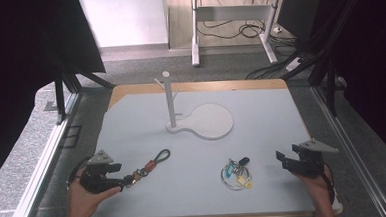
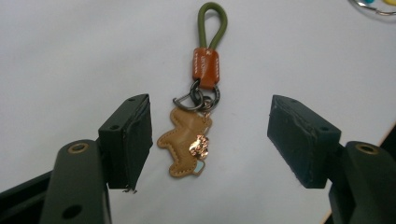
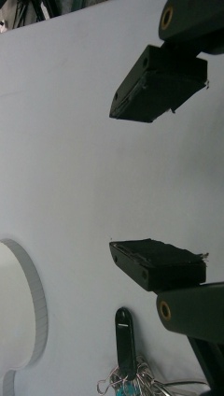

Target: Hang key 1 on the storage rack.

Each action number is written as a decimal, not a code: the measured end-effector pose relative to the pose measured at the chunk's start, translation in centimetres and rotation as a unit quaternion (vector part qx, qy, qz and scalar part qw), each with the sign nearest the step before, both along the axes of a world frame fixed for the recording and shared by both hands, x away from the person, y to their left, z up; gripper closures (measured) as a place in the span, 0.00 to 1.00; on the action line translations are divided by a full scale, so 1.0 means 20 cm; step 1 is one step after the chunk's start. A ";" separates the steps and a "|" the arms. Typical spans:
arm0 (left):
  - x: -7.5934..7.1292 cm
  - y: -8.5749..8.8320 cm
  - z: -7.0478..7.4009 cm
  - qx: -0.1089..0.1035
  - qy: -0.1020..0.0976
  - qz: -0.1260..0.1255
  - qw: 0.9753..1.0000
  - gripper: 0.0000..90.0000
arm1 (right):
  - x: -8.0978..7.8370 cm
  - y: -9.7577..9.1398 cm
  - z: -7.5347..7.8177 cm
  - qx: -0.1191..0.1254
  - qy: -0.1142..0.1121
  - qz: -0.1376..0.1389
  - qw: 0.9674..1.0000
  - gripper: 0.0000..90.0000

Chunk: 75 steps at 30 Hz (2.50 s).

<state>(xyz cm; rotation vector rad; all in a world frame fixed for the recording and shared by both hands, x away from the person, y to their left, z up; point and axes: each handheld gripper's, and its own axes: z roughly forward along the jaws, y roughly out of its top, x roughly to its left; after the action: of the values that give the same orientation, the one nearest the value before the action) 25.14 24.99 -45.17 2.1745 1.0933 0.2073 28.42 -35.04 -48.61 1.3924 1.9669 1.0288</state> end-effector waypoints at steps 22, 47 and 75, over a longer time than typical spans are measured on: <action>0.17 -0.17 0.14 0.054 0.023 -0.065 0.996 0.36 | -0.02 -0.02 0.01 0.009 -0.012 0.007 1.000 0.37; 0.40 -0.37 0.02 0.145 0.098 -0.108 0.979 0.53 | -0.01 0.02 0.00 -0.001 -0.002 0.019 1.000 0.38; 0.46 -0.46 -0.16 0.196 0.119 -0.122 0.966 0.67 | -0.01 0.00 0.00 0.002 0.002 0.018 1.000 0.38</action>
<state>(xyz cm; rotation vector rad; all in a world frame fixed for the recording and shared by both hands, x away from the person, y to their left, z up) 34.42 15.74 -48.32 2.7246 0.9578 0.0543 28.16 -35.00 -48.64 1.3673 1.9998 1.0468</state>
